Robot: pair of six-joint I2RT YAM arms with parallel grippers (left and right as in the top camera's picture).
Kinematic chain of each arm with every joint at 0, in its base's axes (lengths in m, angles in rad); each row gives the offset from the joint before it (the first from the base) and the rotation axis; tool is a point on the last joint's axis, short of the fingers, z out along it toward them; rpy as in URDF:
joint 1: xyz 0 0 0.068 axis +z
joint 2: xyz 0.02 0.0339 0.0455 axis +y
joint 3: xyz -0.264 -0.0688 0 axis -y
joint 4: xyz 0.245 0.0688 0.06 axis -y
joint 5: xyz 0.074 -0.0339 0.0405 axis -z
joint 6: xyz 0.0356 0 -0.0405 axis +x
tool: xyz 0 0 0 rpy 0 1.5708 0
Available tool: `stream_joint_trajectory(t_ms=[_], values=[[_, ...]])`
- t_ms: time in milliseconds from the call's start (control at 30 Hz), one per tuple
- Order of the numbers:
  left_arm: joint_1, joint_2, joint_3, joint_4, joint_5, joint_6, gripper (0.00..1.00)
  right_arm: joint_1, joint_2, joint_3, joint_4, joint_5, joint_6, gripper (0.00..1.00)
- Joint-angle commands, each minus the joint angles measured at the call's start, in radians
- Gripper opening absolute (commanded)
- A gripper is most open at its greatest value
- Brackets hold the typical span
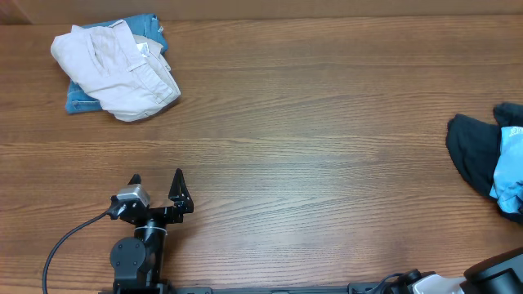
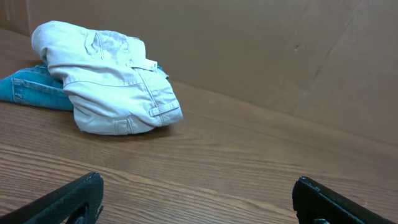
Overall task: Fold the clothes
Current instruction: 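Reach the right gripper to the right pile and grasp the light-blue T-shirt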
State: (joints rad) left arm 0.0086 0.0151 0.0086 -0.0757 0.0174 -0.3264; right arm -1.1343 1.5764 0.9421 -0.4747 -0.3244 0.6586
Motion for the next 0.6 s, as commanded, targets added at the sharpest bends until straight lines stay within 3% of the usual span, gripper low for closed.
stream_joint_trajectory(t_ms=[0, 200, 267, 333, 400, 567], values=[[0.006, -0.009, -0.004, -0.002, -0.01, 0.012, 1.0, 0.002, 0.008, 0.006, -0.001, 0.011, 0.099, 0.7], [0.006, -0.009, -0.004, -0.002, -0.01, 0.012, 1.0, 0.002, 0.033, 0.006, 0.026, 0.051, 0.124, 0.73], [0.006, -0.009, -0.004, -0.002, -0.01, 0.012, 1.0, 0.002, 0.069, 0.006, 0.036, 0.05, 0.123, 0.61], [0.006, -0.009, -0.004, -0.002, -0.01, 0.012, 1.0, 0.002, 0.092, 0.006, 0.048, 0.043, 0.119, 0.35], [0.006, -0.009, -0.004, -0.002, -0.01, 0.012, 1.0, 0.002, 0.09, 0.007, 0.068, 0.016, 0.08, 0.2], [0.006, -0.009, -0.004, -0.002, -0.01, 0.012, 1.0, 0.002, 0.066, 0.009, 0.08, -0.078, 0.047, 0.14]])
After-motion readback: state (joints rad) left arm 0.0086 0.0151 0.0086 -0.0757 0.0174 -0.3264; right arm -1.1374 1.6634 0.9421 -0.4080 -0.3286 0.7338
